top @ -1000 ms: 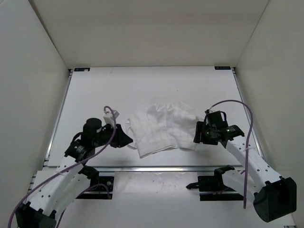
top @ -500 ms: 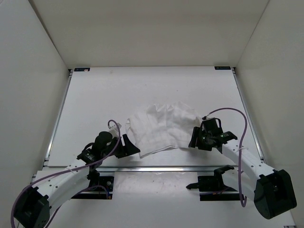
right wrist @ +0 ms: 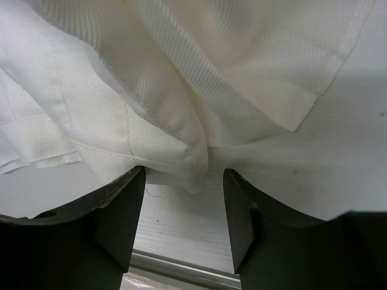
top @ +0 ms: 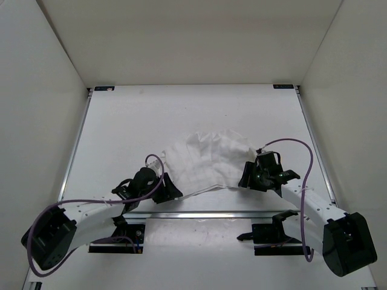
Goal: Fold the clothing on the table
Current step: Flatten the skirt out
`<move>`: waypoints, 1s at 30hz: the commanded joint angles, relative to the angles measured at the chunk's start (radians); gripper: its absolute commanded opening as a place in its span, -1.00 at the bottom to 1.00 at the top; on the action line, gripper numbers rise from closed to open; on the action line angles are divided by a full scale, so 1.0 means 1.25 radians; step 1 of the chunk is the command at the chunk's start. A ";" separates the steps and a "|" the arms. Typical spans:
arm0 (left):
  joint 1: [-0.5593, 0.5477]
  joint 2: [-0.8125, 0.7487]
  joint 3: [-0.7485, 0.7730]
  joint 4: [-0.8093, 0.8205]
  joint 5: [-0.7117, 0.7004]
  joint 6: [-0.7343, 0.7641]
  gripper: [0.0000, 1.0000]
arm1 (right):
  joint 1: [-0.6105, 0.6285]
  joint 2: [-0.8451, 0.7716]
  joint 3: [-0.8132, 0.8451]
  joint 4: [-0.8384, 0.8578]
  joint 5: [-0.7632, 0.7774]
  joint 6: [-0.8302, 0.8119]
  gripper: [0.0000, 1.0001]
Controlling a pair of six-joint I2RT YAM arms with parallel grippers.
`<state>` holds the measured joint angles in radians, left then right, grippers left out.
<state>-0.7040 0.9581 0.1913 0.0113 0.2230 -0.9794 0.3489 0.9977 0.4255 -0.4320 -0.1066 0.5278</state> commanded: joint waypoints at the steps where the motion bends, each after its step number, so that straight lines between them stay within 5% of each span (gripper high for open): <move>1: -0.031 0.090 0.041 0.055 -0.043 -0.006 0.18 | -0.007 -0.009 -0.020 0.051 -0.006 0.002 0.03; 4: -0.048 0.144 0.082 0.049 -0.052 0.013 0.06 | -0.012 -0.008 -0.038 0.063 -0.013 -0.006 -0.11; 9: -0.050 0.205 0.118 0.046 -0.062 0.037 -0.98 | -0.018 0.000 -0.019 0.060 -0.028 -0.010 -0.75; 12: -0.048 0.169 0.150 0.013 -0.074 0.054 -1.00 | -0.008 -0.032 0.013 0.019 -0.023 -0.006 -1.00; 30: 0.072 -0.020 0.764 -0.399 -0.088 0.255 -1.00 | 0.004 -0.074 0.663 -0.223 -0.151 -0.090 -1.00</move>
<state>-0.6357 0.9863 1.0752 -0.3779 0.1131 -0.7078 0.3706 0.9222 1.1538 -0.6662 -0.2420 0.4397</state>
